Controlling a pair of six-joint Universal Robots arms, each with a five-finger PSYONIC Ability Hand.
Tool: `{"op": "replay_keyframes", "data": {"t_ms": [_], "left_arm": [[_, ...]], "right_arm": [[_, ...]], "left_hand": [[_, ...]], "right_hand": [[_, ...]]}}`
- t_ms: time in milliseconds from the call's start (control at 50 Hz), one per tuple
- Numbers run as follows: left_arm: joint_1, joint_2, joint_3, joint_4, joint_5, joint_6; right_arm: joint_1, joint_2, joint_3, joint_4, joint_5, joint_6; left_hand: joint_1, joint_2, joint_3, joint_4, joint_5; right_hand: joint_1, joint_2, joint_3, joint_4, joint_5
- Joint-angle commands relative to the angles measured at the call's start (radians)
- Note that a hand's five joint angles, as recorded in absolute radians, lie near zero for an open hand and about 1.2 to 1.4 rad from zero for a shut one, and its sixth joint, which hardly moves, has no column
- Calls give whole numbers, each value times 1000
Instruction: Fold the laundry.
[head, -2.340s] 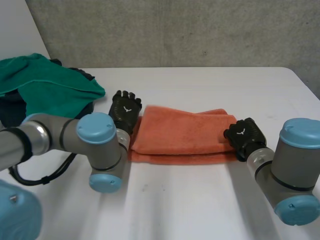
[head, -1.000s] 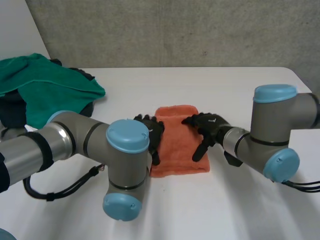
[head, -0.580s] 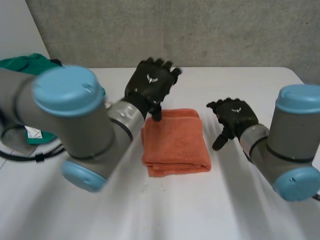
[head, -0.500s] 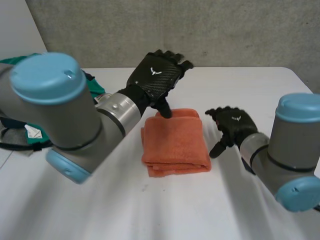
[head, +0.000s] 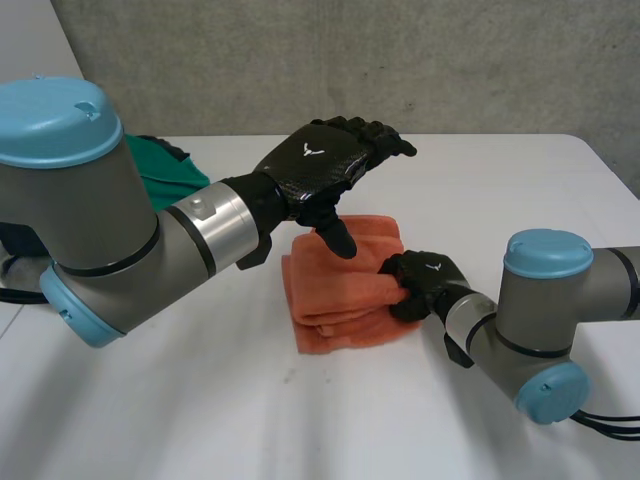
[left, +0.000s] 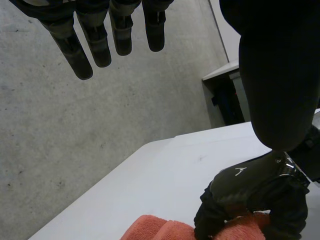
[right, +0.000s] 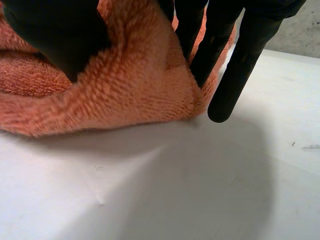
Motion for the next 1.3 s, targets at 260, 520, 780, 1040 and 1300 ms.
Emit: {"op": "replay_keyframes", "data": {"t_ms": [260, 520, 780, 1040, 1300], "left_arm": [[3, 25, 11, 3, -2, -3], [-5, 20, 38, 15, -5, -4], [-42, 11, 71, 20, -46, -4], [-59, 2, 77, 23, -48, -4], [-60, 20, 29, 25, -45, -4]], "right_arm": [[-108, 97, -306, -4, 138, 11], [-321, 372, -854, 94, 236, 11], [-517, 607, -1252, 172, 270, 11], [-567, 585, -1188, 210, 216, -54], [-746, 363, -837, 224, 66, -371]], "left_hand": [[39, 44, 37, 51, 53], [39, 44, 37, 51, 53], [36, 41, 34, 48, 50], [33, 38, 31, 45, 47], [21, 27, 20, 33, 35]], "right_hand": [[589, 442, 374, 211, 267], [589, 442, 374, 211, 267], [589, 442, 374, 211, 267], [-633, -780, -848, -1011, -955], [-633, -780, -848, -1011, -955]]}}
